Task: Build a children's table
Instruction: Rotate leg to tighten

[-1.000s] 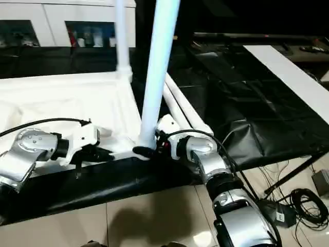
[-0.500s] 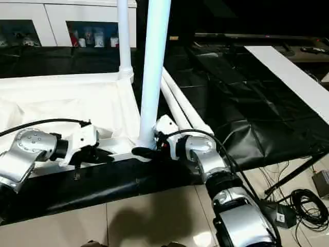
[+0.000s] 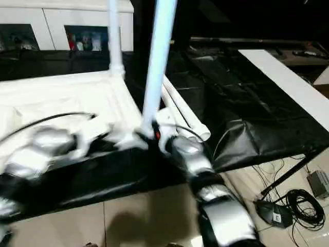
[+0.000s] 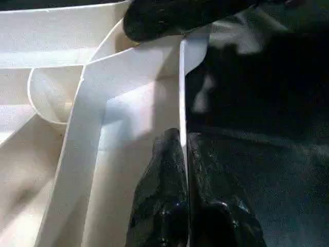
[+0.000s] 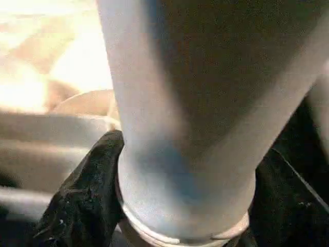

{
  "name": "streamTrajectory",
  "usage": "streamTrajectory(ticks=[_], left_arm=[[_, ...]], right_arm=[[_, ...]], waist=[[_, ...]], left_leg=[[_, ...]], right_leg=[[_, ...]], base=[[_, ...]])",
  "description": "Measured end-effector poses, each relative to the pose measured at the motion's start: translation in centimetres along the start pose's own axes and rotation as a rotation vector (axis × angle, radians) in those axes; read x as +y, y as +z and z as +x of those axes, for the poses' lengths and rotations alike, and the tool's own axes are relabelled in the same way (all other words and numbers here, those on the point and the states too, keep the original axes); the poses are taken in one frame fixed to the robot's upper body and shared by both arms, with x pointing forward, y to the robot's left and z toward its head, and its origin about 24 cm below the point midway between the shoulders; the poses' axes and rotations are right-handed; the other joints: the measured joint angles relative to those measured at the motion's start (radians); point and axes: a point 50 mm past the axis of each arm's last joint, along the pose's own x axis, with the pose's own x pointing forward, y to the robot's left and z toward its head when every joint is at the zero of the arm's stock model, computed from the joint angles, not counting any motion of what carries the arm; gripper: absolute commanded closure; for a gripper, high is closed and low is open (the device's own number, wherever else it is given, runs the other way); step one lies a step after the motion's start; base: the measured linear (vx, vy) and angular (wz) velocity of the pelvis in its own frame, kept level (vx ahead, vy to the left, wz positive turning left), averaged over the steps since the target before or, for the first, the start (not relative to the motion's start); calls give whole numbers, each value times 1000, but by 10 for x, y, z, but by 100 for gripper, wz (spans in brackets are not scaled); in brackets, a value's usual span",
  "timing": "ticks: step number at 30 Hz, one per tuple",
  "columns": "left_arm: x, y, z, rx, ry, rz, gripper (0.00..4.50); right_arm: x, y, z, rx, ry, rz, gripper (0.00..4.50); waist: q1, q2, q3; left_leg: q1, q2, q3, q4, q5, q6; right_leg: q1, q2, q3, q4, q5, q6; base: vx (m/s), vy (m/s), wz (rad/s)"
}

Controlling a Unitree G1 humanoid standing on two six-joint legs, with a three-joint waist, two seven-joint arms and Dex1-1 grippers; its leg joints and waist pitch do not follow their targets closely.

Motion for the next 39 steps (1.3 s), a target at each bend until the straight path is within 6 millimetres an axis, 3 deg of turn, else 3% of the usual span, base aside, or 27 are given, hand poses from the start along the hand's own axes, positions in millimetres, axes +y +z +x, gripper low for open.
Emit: streamTrajectory(ticks=[7,8,9,14,21,24,29,33,39], left_arm=[[-2,8,10,-10,33,-6,450],[-2,8,10,-11,33,-4,450],[-3,8,10,-13,33,-2,450],[4,3,-2,-8,60,10,450],[7,-10,-25,-14,-5,77,450],[6,-18,-39,-17,-73,120,450],[3,-21,-47,-15,-160,156,450],[2,-24,-51,-13,-189,148,450],[1,-24,-50,-14,-210,155,450]], right_arm=[[5,3,6,-2,-91,20,176],[4,3,5,-7,-84,30,120],[3,3,5,-13,-73,39,106],[5,12,4,-76,19,26,74],[-5,31,-5,-99,252,-113,8],[-9,26,-12,-44,366,-192,8],[-11,20,-24,21,553,-256,8],[-15,4,-35,99,647,-246,8],[-9,8,-33,81,678,-245,8]], waist=[[2,0,0],[3,0,0],[2,0,0],[-4,0,0],[-5,0,0],[-4,0,0],[4,0,0],[2,0,0],[3,0,0]], left_leg=[[-2,0,0,-1,0,0],[-3,0,0,-1,0,0],[-3,0,0,-1,0,0],[-10,1,-1,-1,0,0],[-11,2,-1,-4,0,0],[-11,2,0,-3,0,0],[-12,2,1,-4,-1,1],[-12,2,2,-3,0,1],[-11,2,2,-3,0,1]], right_leg=[[0,0,-1,0,1,1],[-1,0,-1,0,1,1],[-1,0,-1,0,1,1],[-9,1,-2,1,7,0],[-12,2,-2,1,7,1],[-12,2,-1,-1,5,1],[-11,2,-1,-3,4,-1],[-11,1,-1,-2,4,-1],[-11,1,-1,-1,4,-1]], base=[[0,0,0],[0,0,0],[0,0,0],[0,0,0],[0,0,0],[0,0,0],[0,0,0],[0,0,0],[0,0,0]])
